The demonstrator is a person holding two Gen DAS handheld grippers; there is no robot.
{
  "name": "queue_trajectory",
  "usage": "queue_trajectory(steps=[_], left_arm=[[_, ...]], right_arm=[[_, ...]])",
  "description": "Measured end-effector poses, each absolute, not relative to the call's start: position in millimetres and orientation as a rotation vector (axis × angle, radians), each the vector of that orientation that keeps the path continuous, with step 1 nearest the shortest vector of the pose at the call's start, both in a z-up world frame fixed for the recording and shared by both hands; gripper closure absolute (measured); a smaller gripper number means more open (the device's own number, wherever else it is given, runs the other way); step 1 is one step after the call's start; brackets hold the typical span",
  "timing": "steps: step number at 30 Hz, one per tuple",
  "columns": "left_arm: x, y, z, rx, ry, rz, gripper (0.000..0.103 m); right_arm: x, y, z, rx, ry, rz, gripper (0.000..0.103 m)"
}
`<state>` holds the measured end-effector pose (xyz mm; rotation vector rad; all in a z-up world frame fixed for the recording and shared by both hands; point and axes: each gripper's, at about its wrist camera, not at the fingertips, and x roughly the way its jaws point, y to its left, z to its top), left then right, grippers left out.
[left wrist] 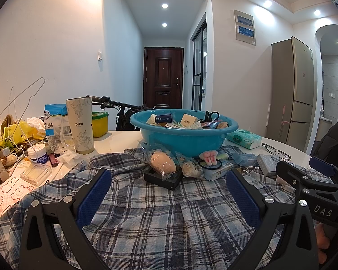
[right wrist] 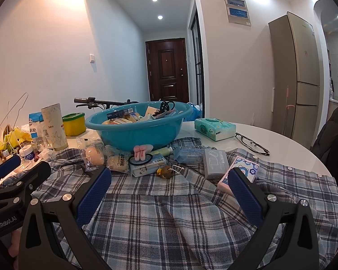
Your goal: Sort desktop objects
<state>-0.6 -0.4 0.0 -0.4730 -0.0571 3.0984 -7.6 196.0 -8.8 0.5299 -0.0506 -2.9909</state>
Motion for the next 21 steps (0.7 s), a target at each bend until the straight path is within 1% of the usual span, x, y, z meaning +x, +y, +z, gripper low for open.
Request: queue_trajectory(steps=[21], left_arm=[[-0.6, -0.4, 0.0, -0.474, -0.058, 3.098, 0.0]], right_arm=[[-10.2, 195.5, -9.6, 0.536, -0.057, -2.988, 0.0]])
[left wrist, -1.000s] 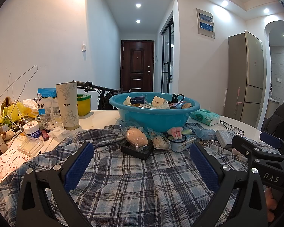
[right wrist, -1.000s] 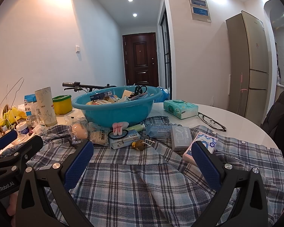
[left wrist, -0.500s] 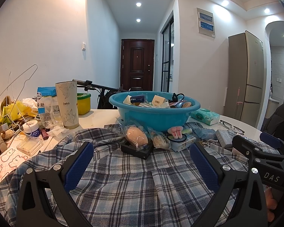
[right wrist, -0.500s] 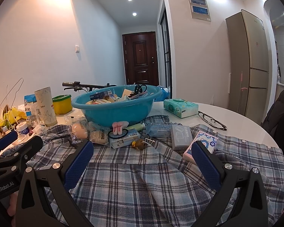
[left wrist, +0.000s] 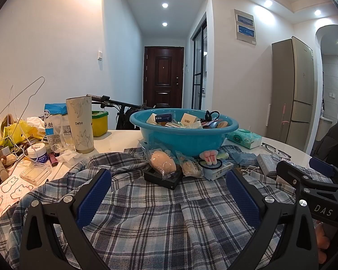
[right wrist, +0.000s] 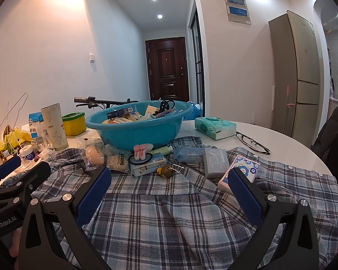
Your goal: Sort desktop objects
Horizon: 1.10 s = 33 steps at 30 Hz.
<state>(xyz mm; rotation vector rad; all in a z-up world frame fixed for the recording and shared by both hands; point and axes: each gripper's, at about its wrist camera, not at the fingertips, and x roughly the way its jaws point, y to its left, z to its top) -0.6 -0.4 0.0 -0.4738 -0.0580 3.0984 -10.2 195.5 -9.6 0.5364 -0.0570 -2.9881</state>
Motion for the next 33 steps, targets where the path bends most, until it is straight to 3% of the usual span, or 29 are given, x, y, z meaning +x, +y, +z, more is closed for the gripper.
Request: queue_trajectory(steps=[21, 27, 33], left_arm=[[-1, -4, -6, -0.489, -0.072, 3.116, 0.0], [-7, -8, -9, -0.555, -0.086, 3.101, 0.0], [-24, -20, -15, -0.685, -0.202, 3.086, 0.0]], right_arm=[[-5, 199, -12, 0.499, -0.06, -3.063, 0.0], [-6, 188, -11, 0.518, 0.017, -3.049, 0.0], [-8, 188, -11, 0.52, 0.017, -3.035, 0.0]])
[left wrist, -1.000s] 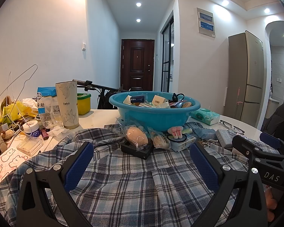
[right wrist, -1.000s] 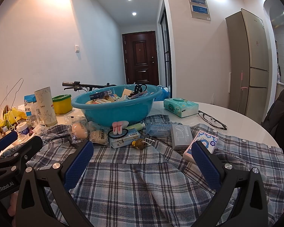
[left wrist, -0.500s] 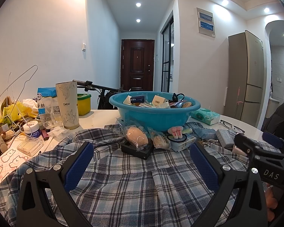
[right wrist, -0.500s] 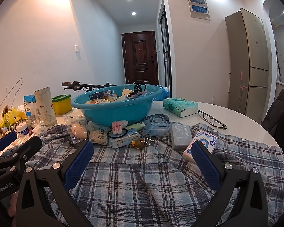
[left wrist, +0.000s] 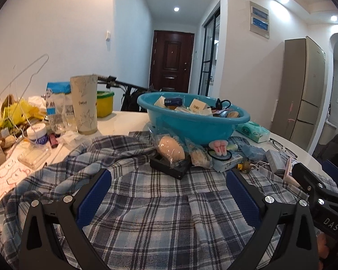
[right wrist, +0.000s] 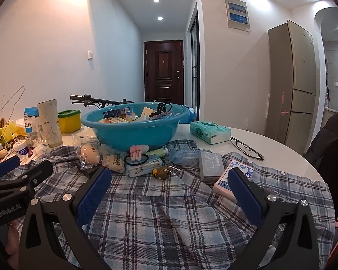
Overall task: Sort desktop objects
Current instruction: 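Move the left tool toward the bagged sponge while the right tool approaches the blue soap box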
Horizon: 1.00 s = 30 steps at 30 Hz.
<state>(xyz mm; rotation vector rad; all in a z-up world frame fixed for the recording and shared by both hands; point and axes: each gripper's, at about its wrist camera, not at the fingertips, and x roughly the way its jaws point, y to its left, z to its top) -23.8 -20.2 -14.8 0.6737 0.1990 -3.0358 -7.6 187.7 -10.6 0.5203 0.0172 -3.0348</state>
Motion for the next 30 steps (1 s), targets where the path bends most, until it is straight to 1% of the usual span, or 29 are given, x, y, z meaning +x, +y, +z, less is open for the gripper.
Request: queue_trajectory(steps=[5, 11, 15, 19, 23, 27, 30], left_arm=[[-31, -28, -19, 0.818, 0.274, -3.03, 0.0], [-33, -31, -7, 0.854, 0.224, -3.012, 0.0], [-38, -34, 3, 0.901, 0.218, -3.024, 0.0], [-49, -40, 8, 0.933, 0.279, -3.02, 0.0], [-66, -41, 10, 0.975, 0.227, -3.001, 0.0], [-88, -44, 7, 1.09, 0.237, -3.004, 0.0], [-104, -47, 4, 1.181, 0.27, -2.997, 0.0]], right_arm=[[-8, 187, -11, 0.523, 0.025, -3.029, 0.0], [-7, 180, -10, 0.514, 0.081, -3.029, 0.0], [-9, 182, -10, 0.521, 0.065, -3.033, 0.0], [-18, 179, -5, 0.55, 0.143, -3.032, 0.0], [-24, 182, 13, 0.529, 0.136, -2.984, 0.0], [-32, 177, 27, 0.528, 0.259, -2.925, 0.0], [-43, 176, 34, 0.55, 0.278, -2.884, 0.0]])
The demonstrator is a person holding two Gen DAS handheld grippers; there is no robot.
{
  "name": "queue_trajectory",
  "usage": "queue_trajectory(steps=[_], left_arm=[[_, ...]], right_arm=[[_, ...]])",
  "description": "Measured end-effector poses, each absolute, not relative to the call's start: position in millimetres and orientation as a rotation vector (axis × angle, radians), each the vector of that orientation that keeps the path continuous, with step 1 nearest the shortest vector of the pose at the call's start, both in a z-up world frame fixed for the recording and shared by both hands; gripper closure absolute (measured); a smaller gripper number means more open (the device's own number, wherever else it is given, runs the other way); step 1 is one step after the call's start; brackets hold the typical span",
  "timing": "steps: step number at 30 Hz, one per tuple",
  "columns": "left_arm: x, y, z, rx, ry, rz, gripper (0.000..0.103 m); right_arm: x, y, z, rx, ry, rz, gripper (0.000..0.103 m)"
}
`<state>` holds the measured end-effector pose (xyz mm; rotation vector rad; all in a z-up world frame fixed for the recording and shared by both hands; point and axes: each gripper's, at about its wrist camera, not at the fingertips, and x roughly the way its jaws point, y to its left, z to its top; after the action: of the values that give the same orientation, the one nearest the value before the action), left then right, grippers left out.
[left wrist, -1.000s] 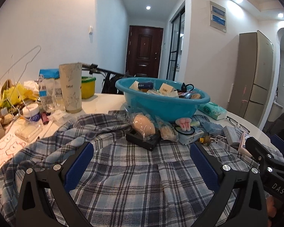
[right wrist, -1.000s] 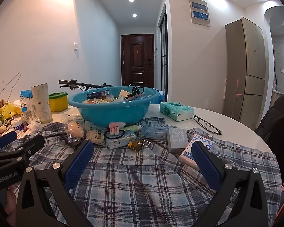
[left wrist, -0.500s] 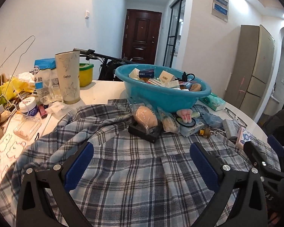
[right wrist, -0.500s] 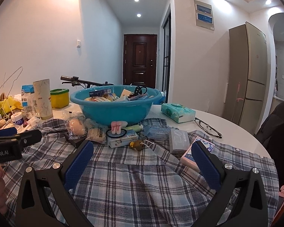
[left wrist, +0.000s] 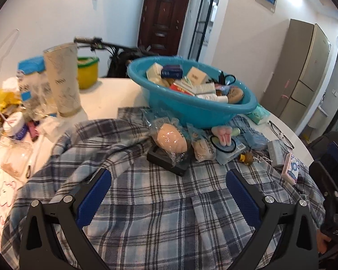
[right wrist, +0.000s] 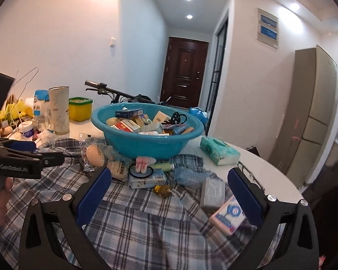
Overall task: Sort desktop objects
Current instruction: 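Move the left tool toward the bagged sponge while the right tool approaches the blue soap box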
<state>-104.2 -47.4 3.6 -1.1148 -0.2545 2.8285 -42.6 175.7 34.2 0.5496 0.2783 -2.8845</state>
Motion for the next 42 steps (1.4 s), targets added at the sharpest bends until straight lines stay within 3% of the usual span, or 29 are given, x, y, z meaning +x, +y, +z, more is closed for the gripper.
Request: queue_trajectory(steps=[6, 30, 34, 39, 42], left_arm=[[-128, -40, 2, -1.112, -0.112, 2.855, 0.0], [-207, -47, -33, -1.208, -0.076, 2.748, 0.0], [-210, -47, -43, -1.229, -0.08, 2.72, 0.008], [-218, -56, -49, -1.236, -0.133, 2.714, 0.008], [-220, -58, -48, -1.2, -0.157, 2.689, 0.02]], right_arm=[[-67, 172, 42, 0.626, 0.207, -2.771, 0.0], [-180, 170, 5, 0.997, -0.002, -2.65, 0.0], [-187, 172, -15, 1.027, 0.023, -2.667, 0.0], [-191, 178, -29, 1.057, -0.011, -2.656, 0.0], [-193, 181, -33, 1.064, -0.016, -2.655, 0.0]])
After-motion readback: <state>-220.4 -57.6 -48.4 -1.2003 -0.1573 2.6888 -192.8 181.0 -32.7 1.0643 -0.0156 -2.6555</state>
